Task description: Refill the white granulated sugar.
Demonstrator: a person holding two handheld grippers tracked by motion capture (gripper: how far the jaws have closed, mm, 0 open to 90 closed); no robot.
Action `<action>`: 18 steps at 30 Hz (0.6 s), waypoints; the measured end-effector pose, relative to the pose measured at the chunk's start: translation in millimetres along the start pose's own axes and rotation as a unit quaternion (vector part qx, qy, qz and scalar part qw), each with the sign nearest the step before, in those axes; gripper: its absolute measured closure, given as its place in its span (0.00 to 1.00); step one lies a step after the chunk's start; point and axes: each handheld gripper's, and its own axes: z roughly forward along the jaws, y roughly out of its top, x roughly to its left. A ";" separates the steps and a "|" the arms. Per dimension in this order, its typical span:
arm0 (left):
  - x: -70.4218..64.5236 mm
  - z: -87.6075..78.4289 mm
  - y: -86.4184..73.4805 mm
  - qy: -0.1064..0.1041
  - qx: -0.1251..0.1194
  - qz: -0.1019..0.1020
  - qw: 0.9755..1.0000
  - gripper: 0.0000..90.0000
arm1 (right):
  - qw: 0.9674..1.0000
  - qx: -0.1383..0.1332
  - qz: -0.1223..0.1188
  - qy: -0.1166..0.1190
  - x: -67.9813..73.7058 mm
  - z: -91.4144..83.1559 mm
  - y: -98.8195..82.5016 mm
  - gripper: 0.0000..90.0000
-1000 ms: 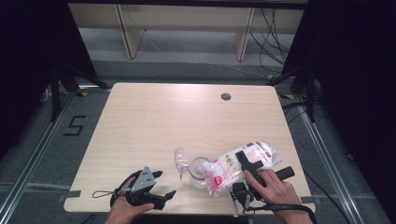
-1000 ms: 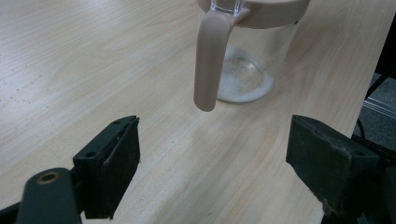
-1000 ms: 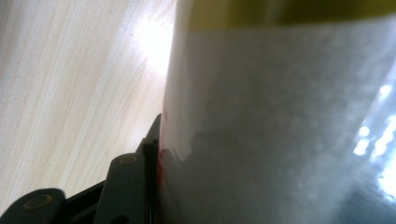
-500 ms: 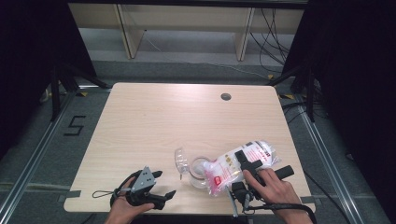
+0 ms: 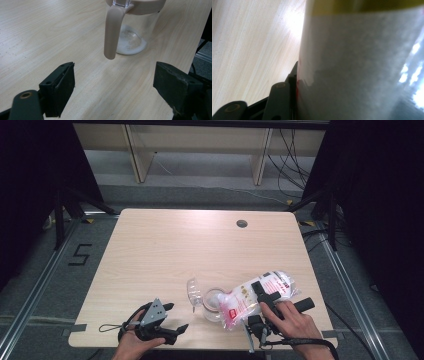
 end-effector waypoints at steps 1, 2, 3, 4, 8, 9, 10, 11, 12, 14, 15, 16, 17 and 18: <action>-1.5 0.7 -0.1 -0.004 -0.009 -0.009 1.000 0.19 | 1.000 -0.001 0.006 0.000 0.8 0.1 0.7 0.57; -1.7 0.5 0.0 -0.005 -0.010 -0.010 1.000 0.19 | 1.000 -0.006 0.002 -0.001 0.0 0.7 0.9 0.58; -1.4 0.8 -0.1 -0.008 -0.012 -0.010 1.000 0.19 | 1.000 -0.004 0.010 0.002 1.4 0.8 1.3 0.58; -1.5 0.6 -0.1 -0.006 -0.011 -0.011 1.000 0.19 | 1.000 -0.003 0.009 0.001 1.3 0.8 1.8 0.58; -2.3 1.1 -0.2 -0.006 -0.013 -0.013 1.000 0.19 | 1.000 -0.009 -0.004 0.001 -0.5 1.7 4.0 0.58; -2.2 1.4 -0.2 -0.007 -0.015 -0.013 1.000 0.19 | 1.000 -0.006 0.001 0.002 0.3 1.3 4.6 0.58; -2.0 1.5 -0.2 -0.008 -0.014 -0.013 1.000 0.19 | 1.000 -0.007 0.001 0.002 0.2 1.5 5.2 0.58; -2.1 1.5 -0.3 -0.008 -0.014 -0.014 1.000 0.19 | 1.000 -0.007 0.009 0.002 1.4 1.8 5.6 0.58; -2.1 1.9 -0.6 -0.009 -0.017 -0.014 1.000 0.19 | 1.000 -0.009 0.003 0.002 0.5 2.1 6.1 0.58; -0.7 1.3 -0.6 -0.007 -0.009 -0.007 1.000 0.19 | 1.000 -0.010 -0.009 0.001 -1.0 2.5 7.2 0.58; -0.5 1.2 -0.6 -0.007 -0.007 -0.006 1.000 0.19 | 1.000 -0.011 -0.004 0.002 -0.3 3.3 7.6 0.58; -1.5 1.9 -1.0 -0.006 -0.012 -0.009 1.000 0.19 | 1.000 -0.013 -0.008 0.002 -0.9 3.8 7.9 0.58; -1.9 3.2 -1.4 -0.010 -0.017 -0.014 1.000 0.19 | 1.000 -0.013 -0.013 0.001 -1.6 4.2 8.4 0.58; -1.3 2.1 -1.2 -0.008 -0.009 -0.008 1.000 0.19 | 1.000 -0.006 0.005 0.002 0.8 3.6 8.4 0.58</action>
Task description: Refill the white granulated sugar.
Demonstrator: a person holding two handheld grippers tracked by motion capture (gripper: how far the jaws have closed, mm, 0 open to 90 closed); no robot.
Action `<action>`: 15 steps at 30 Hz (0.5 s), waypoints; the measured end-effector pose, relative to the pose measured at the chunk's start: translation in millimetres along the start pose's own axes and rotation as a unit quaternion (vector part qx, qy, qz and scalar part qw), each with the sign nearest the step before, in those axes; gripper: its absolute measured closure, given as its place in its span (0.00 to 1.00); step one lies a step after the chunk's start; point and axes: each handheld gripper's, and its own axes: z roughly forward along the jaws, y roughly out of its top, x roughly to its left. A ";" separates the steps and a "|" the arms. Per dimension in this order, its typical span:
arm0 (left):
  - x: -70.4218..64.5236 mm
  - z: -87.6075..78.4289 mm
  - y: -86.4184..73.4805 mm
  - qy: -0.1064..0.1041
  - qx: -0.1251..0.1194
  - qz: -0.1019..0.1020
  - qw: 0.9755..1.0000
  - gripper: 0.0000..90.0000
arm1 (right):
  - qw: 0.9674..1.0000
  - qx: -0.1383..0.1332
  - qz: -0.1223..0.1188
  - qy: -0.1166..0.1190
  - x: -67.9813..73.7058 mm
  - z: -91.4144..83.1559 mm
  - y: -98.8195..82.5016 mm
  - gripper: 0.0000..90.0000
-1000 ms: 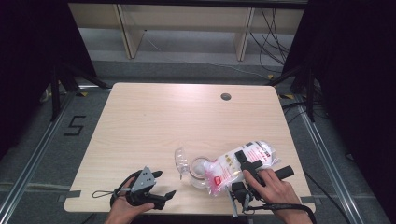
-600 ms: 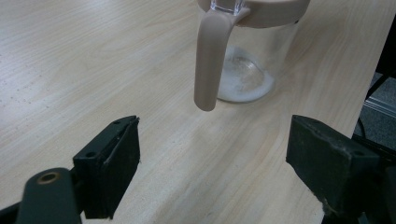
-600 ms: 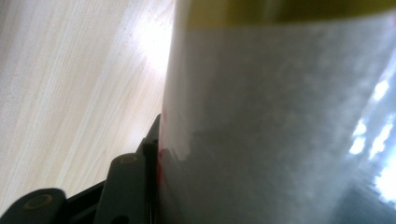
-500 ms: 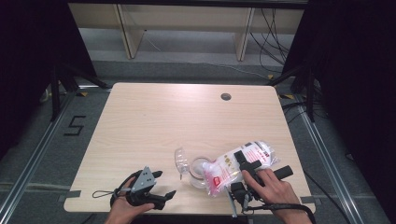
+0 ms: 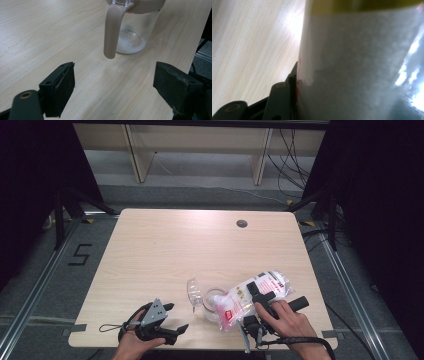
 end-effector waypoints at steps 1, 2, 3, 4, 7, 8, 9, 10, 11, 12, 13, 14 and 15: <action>0.1 0.1 0.1 0.000 -0.001 0.003 1.000 0.19 | 1.000 -0.005 -0.015 -0.002 -2.4 0.4 0.7 0.58; -0.1 0.2 0.1 0.001 -0.002 0.002 1.000 0.19 | 1.000 -0.007 -0.015 -0.001 -2.3 0.3 1.1 0.58; -0.2 0.6 0.0 -0.001 -0.005 -0.002 1.000 0.19 | 0.999 -0.008 -0.035 -0.003 -5.1 0.3 0.8 0.58; -0.1 0.5 0.0 0.000 -0.004 -0.003 1.000 0.19 | 1.000 -0.013 -0.023 -0.004 -3.7 0.8 1.4 0.58; -0.9 0.5 -0.1 0.001 -0.006 -0.005 1.000 0.19 | 1.000 -0.013 -0.021 -0.004 -3.8 1.1 1.5 0.58; 0.0 0.2 0.1 -0.001 -0.004 -0.001 1.000 0.19 | 1.000 -0.014 -0.019 -0.004 -3.7 1.2 1.4 0.58; 0.6 -0.2 0.2 0.000 -0.002 0.003 1.000 0.19 | 1.000 -0.015 -0.018 -0.003 -3.3 1.7 1.1 0.58; 0.7 -0.3 0.2 0.001 -0.002 0.004 1.000 0.19 | 1.000 -0.012 -0.012 -0.002 -2.3 1.5 1.0 0.58; 0.3 -0.1 0.1 -0.001 -0.003 0.000 1.000 0.19 | 1.000 -0.011 -0.008 0.000 -1.4 1.8 0.9 0.58; 0.0 0.1 0.0 -0.001 -0.005 -0.002 1.000 0.19 | 1.000 -0.021 -0.016 0.000 -2.3 3.2 0.4 0.58; 0.1 -0.5 0.4 0.000 0.000 -0.001 1.000 0.19 | 1.000 -0.011 0.026 0.006 3.7 1.9 -0.6 0.58; 0.3 -0.3 0.4 -0.001 -0.001 -0.001 1.000 0.19 | 1.000 -0.024 -0.015 0.001 -2.0 3.4 -0.2 0.58; 0.5 -0.1 0.1 0.000 -0.003 0.001 1.000 0.19 | 1.000 -0.022 -0.007 0.002 -0.9 3.1 -1.2 0.58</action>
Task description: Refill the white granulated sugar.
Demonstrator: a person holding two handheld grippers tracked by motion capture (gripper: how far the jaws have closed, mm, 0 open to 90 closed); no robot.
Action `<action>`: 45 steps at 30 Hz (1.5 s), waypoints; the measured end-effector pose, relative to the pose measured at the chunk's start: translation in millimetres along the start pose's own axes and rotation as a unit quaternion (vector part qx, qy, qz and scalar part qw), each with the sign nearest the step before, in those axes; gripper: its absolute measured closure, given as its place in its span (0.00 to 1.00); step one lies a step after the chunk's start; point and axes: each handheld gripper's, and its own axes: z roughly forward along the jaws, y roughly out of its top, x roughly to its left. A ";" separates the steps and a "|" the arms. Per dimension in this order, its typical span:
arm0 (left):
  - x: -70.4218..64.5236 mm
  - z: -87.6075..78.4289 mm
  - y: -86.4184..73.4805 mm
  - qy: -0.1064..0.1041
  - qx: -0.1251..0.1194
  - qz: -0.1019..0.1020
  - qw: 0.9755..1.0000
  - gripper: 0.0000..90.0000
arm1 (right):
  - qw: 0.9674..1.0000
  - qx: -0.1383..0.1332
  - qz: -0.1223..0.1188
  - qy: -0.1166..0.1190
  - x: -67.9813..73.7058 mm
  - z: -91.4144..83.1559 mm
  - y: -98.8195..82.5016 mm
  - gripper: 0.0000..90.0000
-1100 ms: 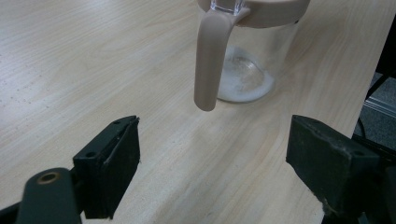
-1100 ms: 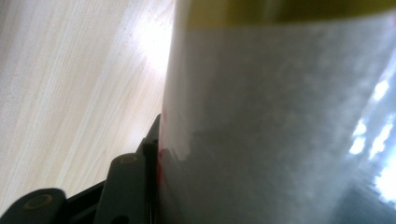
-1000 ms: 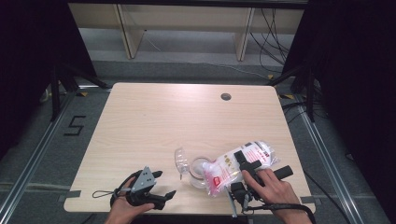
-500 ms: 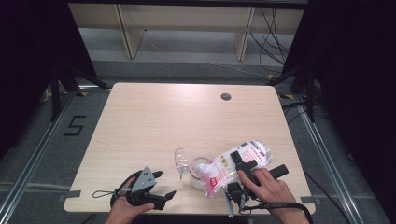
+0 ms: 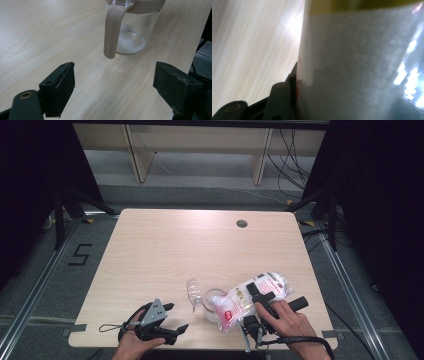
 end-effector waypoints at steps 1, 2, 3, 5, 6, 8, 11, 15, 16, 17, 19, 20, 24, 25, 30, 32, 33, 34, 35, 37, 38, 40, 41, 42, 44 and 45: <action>0.2 -0.3 0.1 0.000 0.002 0.002 1.000 0.19 | 1.000 -0.001 0.000 0.001 -0.1 0.2 -0.4 0.58; 0.2 -0.3 0.1 0.001 0.001 0.001 1.000 0.19 | 1.000 0.002 0.007 0.001 0.5 -0.1 -1.1 0.58; 0.2 -0.5 0.2 0.000 0.002 0.001 1.000 0.19 | 1.000 0.002 0.005 0.001 -0.3 -0.3 -2.0 0.58; 0.1 -1.3 0.6 0.003 0.006 0.001 1.000 0.19 | 1.000 0.003 0.004 -0.001 -1.4 -1.2 -3.9 0.58; 0.0 -1.3 0.6 0.003 0.006 0.001 1.000 0.19 | 1.000 0.004 0.017 0.000 0.1 -1.9 -5.5 0.58; 0.2 -1.0 0.4 0.001 0.005 0.001 1.000 0.19 | 0.999 0.007 0.035 -0.001 1.7 -3.2 -7.5 0.58; 0.3 -0.4 0.2 0.000 0.002 0.004 1.000 0.19 | 1.000 0.011 0.013 -0.006 -2.5 -4.9 -9.5 0.58; -0.1 -1.4 0.6 0.003 0.006 0.001 1.000 0.19 | 1.000 0.017 0.015 -0.002 -2.2 -5.5 -13.5 0.58; 0.1 -1.3 0.6 0.004 0.007 0.002 1.000 0.19 | 1.000 0.012 -0.010 -0.008 -5.1 -4.7 -14.2 0.58; 0.5 -1.9 0.8 0.008 0.012 0.006 1.000 0.19 | 0.999 0.020 0.049 0.001 3.2 -5.3 -16.0 0.58; 0.1 -0.8 0.4 0.002 0.004 0.001 1.000 0.19 | 1.000 -0.004 0.003 -0.013 -1.8 -1.9 -17.3 0.58; 0.3 -0.7 0.4 0.000 0.005 0.001 1.000 0.19 | 1.000 0.003 0.001 -0.010 -2.0 -3.0 -17.1 0.58; 0.2 -0.3 0.2 0.001 0.002 0.003 1.000 0.19 | 1.000 0.025 0.019 0.000 0.5 -6.1 -15.6 0.58; 0.0 -1.0 0.5 0.002 0.005 0.004 1.000 0.19 | 1.000 0.024 0.000 0.001 -2.0 -5.7 -15.2 0.58; -1.4 -0.1 0.3 -0.001 -0.004 -0.007 1.000 0.19 | 1.000 0.020 0.004 -0.001 -0.9 -4.9 -13.1 0.58; -1.5 -0.6 0.5 0.001 -0.002 -0.007 1.000 0.19 | 1.000 0.019 0.006 0.001 -0.1 -4.0 -13.3 0.58; -1.1 -1.4 0.8 0.003 0.002 -0.004 1.000 0.19 | 1.000 0.016 -0.011 -0.001 -2.4 -3.6 -13.2 0.58; -0.9 -1.6 0.9 0.003 0.003 -0.003 1.000 0.19 | 1.000 0.021 -0.003 -0.001 -0.9 -4.0 -13.2 0.58; -1.5 -1.1 0.8 0.003 0.000 -0.007 1.000 0.19 | 1.000 0.029 0.009 0.005 0.7 -4.8 -13.7 0.58; 0.9 -2.2 1.0 0.008 0.015 0.009 1.000 0.19 | 1.000 0.024 -0.007 0.002 -1.7 -4.2 -14.7 0.58; 0.3 -1.0 0.5 0.002 0.006 0.002 1.000 0.19 | 1.000 0.029 0.009 0.003 0.8 -4.7 -15.3 0.58; 0.1 -0.9 0.5 0.002 0.005 0.004 1.000 0.19 | 1.000 0.024 -0.004 0.004 -0.8 -4.2 -15.9 0.58; 0.0 -1.0 0.5 0.002 0.005 0.004 1.000 0.19 | 1.000 0.028 0.008 0.002 0.5 -4.9 -15.3 0.58; 0.6 -1.2 0.6 0.004 0.008 0.007 1.000 0.19 | 1.000 0.021 -0.012 0.001 -2.5 -4.3 -15.0 0.58; -1.6 -1.0 0.7 0.003 0.000 -0.007 1.000 0.19 | 1.000 0.023 -0.007 0.002 -1.6 -4.4 -15.0 0.58; -1.5 -1.0 0.7 0.003 0.000 -0.007 1.000 0.19 | 1.000 0.025 0.002 0.002 -0.3 -4.6 -15.6 0.58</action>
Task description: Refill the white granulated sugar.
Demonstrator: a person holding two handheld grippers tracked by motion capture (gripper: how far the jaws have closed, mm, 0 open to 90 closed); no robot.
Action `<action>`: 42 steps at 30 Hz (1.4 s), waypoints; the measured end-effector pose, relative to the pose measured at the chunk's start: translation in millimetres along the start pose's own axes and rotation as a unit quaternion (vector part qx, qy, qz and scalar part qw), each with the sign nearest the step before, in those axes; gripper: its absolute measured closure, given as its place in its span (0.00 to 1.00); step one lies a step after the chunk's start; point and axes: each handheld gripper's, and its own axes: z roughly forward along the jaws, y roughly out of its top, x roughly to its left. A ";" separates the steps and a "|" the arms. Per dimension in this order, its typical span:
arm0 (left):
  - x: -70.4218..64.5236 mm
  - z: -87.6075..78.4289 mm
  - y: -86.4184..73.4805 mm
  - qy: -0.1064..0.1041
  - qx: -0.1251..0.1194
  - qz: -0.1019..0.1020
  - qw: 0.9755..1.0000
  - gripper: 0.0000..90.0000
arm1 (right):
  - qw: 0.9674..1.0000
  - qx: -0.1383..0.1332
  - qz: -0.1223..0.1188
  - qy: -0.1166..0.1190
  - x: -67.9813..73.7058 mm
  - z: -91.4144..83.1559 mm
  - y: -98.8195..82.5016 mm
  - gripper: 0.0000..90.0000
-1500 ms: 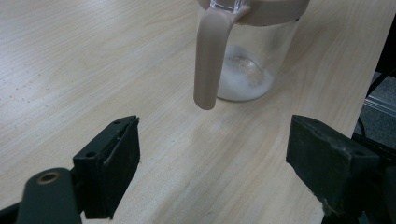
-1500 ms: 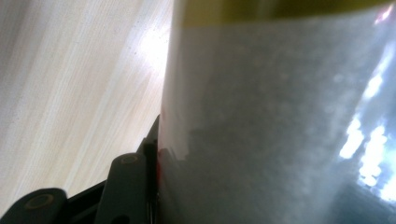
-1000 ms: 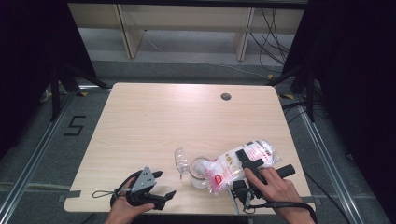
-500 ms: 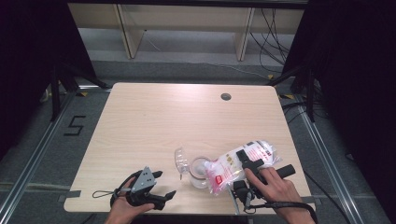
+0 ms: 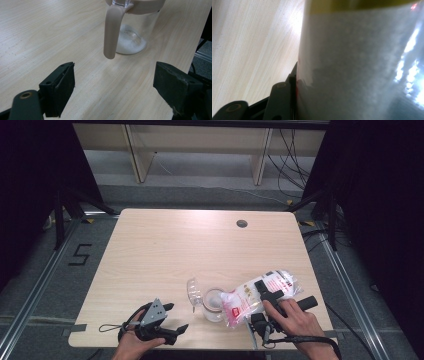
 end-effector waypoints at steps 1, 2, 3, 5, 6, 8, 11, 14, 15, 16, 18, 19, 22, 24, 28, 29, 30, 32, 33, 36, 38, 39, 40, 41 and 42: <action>0.0 0.0 0.0 0.000 0.000 0.000 1.000 0.19 | 1.000 0.003 -0.006 0.002 -1.3 -0.5 -0.1 0.58; 0.0 0.1 0.0 0.000 0.000 0.000 1.000 0.19 | 1.000 0.007 0.003 0.003 0.0 -0.9 -0.6 0.58; 0.2 0.5 -0.1 -0.003 -0.001 0.000 1.000 0.19 | 1.000 0.011 0.012 0.004 1.5 -1.0 -0.9 0.58; 2.4 -0.3 0.0 0.002 0.009 0.016 1.000 0.19 | 1.000 0.003 -0.009 0.002 -0.8 0.4 -0.4 0.58; 2.1 -0.2 0.0 0.001 0.007 0.014 1.000 0.19 | 0.999 0.012 0.032 0.006 5.0 -0.7 -0.6 0.58; 0.1 0.8 -0.3 -0.004 -0.004 0.000 1.000 0.19 | 1.000 0.001 -0.015 0.004 -1.5 0.5 0.7 0.58; 1.6 -0.9 0.2 0.005 0.009 0.010 1.000 0.19 | 1.000 0.007 0.011 0.005 2.5 0.2 -0.8 0.58; 1.4 0.9 -0.5 -0.003 0.001 0.007 1.000 0.19 | 1.000 0.013 0.010 0.007 1.9 -0.7 -0.6 0.58; 1.6 0.0 -0.1 -0.001 0.006 0.012 1.000 0.19 | 1.000 0.005 -0.004 0.002 0.3 0.0 0.1 0.58; 1.6 0.3 -0.3 -0.002 0.005 0.011 1.000 0.19 | 1.000 0.000 -0.012 -0.001 -1.0 0.0 0.7 0.58; 1.6 -0.2 -0.2 -0.001 0.005 0.011 1.000 0.19 | 1.000 -0.005 -0.011 0.002 -0.5 -0.4 1.3 0.58; 1.4 -0.4 -0.2 0.000 0.007 0.008 1.000 0.19 | 1.000 -0.001 -0.006 0.003 0.1 -0.7 1.5 0.58; 1.6 0.6 -0.6 -0.002 0.003 0.008 1.000 0.19 | 1.000 -0.001 -0.015 0.003 -0.6 -0.4 1.4 0.58; 1.5 0.0 -0.1 -0.001 0.006 0.011 1.000 0.19 | 1.000 0.000 -0.013 0.003 -0.3 -0.2 0.8 0.58; 1.0 1.0 -0.6 -0.004 0.000 0.004 1.000 0.19 | 1.000 -0.002 -0.015 0.005 0.0 0.4 0.7 0.58; 1.8 0.5 -0.5 -0.002 0.003 0.009 1.000 0.19 | 1.000 -0.001 -0.017 0.005 0.0 0.5 0.8 0.58; 1.8 0.5 -0.4 -0.002 0.003 0.011 1.000 0.19 | 1.000 -0.001 -0.018 0.005 0.0 0.8 1.0 0.59; 1.6 -0.1 -0.2 -0.001 0.006 0.011 1.000 0.19 | 1.000 0.000 -0.014 0.008 0.5 0.8 1.1 0.58; 1.6 0.0 -0.2 -0.001 0.006 0.011 1.000 0.19 | 1.000 -0.003 -0.016 0.005 0.4 1.0 1.1 0.59; 1.7 0.5 -0.5 -0.002 0.004 0.011 1.000 0.19 | 1.000 -0.006 -0.010 0.003 0.9 1.0 1.3 0.59; 1.6 -0.1 -0.2 -0.001 0.006 0.011 1.000 0.19 | 1.000 -0.005 -0.015 0.004 0.3 0.8 1.3 0.59; 1.8 0.4 -0.4 -0.002 0.003 0.011 1.000 0.19 | 1.000 -0.005 -0.014 0.004 0.4 0.8 1.3 0.59; 1.7 0.5 -0.5 -0.002 0.003 0.008 1.000 0.19 | 1.000 -0.004 -0.015 0.004 0.4 0.8 1.2 0.59; 1.7 0.5 -0.5 -0.002 0.003 0.009 1.000 0.19 | 1.000 -0.004 -0.015 0.004 0.4 0.7 1.1 0.59; 1.6 0.5 -0.5 -0.002 0.003 0.008 1.000 0.19 | 1.000 -0.003 -0.015 0.005 0.3 0.6 1.0 0.59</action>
